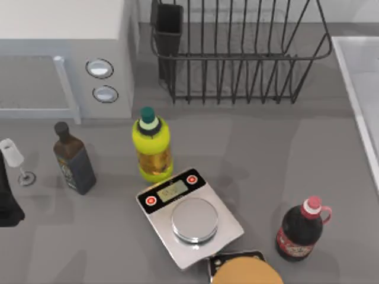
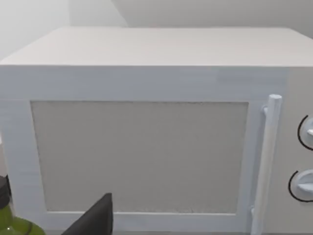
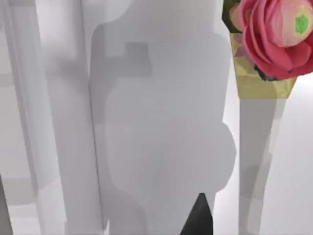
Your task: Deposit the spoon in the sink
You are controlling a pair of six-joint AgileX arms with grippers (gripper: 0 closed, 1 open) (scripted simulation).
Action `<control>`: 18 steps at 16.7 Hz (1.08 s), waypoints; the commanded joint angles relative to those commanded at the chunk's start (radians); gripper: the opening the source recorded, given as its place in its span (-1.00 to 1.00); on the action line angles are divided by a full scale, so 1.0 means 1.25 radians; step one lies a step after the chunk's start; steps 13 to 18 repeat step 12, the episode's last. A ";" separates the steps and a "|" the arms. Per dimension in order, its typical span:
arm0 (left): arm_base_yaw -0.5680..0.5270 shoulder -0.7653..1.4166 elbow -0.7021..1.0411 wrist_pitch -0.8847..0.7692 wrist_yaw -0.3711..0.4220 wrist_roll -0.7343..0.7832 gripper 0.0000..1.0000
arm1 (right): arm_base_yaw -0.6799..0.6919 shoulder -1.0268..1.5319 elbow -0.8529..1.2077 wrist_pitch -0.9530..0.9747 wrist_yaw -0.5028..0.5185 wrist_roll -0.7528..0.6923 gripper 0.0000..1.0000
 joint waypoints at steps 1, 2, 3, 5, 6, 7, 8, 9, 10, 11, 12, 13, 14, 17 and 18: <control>0.000 0.000 0.000 0.000 0.000 0.000 1.00 | 0.000 0.000 0.000 0.000 0.000 0.000 0.21; 0.000 0.000 0.000 0.000 0.000 0.000 1.00 | 0.000 0.000 0.000 0.000 0.000 0.000 0.36; 0.000 0.000 0.000 0.000 0.000 0.000 1.00 | 0.000 0.000 0.000 0.000 0.000 0.000 0.51; 0.000 0.000 0.000 0.000 0.000 0.000 1.00 | 0.000 0.000 0.000 0.000 0.000 0.000 0.81; 0.000 0.000 0.000 0.000 0.000 0.000 1.00 | 0.000 0.000 0.000 0.000 0.000 0.000 0.96; 0.000 0.000 0.000 0.000 0.000 0.000 1.00 | 0.000 0.000 0.000 0.000 0.000 0.000 1.00; 0.000 0.000 0.000 0.000 0.000 0.000 1.00 | 0.000 0.000 0.000 0.000 0.000 0.000 1.00; 0.000 0.000 0.000 0.000 0.000 0.000 1.00 | 0.000 0.000 0.000 0.000 0.000 0.000 1.00; 0.000 0.000 0.000 0.000 0.000 0.000 1.00 | 0.000 0.000 0.000 0.000 0.000 0.000 1.00; 0.000 0.000 0.000 0.000 0.000 0.000 1.00 | 0.000 0.000 0.000 0.000 0.000 0.000 1.00; 0.000 0.000 0.000 0.000 0.000 0.000 1.00 | 0.000 0.000 0.000 0.000 0.000 0.000 1.00; 0.000 0.000 0.000 0.000 0.000 0.000 1.00 | 0.000 0.000 0.000 0.000 0.000 0.000 1.00; 0.000 0.000 0.000 0.000 0.000 0.000 1.00 | 0.000 0.000 0.000 0.000 0.000 0.000 1.00; 0.000 0.000 0.000 0.000 0.000 0.000 1.00 | 0.000 0.000 0.000 0.000 0.000 0.000 1.00; 0.000 0.000 0.000 0.000 0.000 0.000 1.00 | 0.000 0.000 0.000 0.000 0.000 0.000 1.00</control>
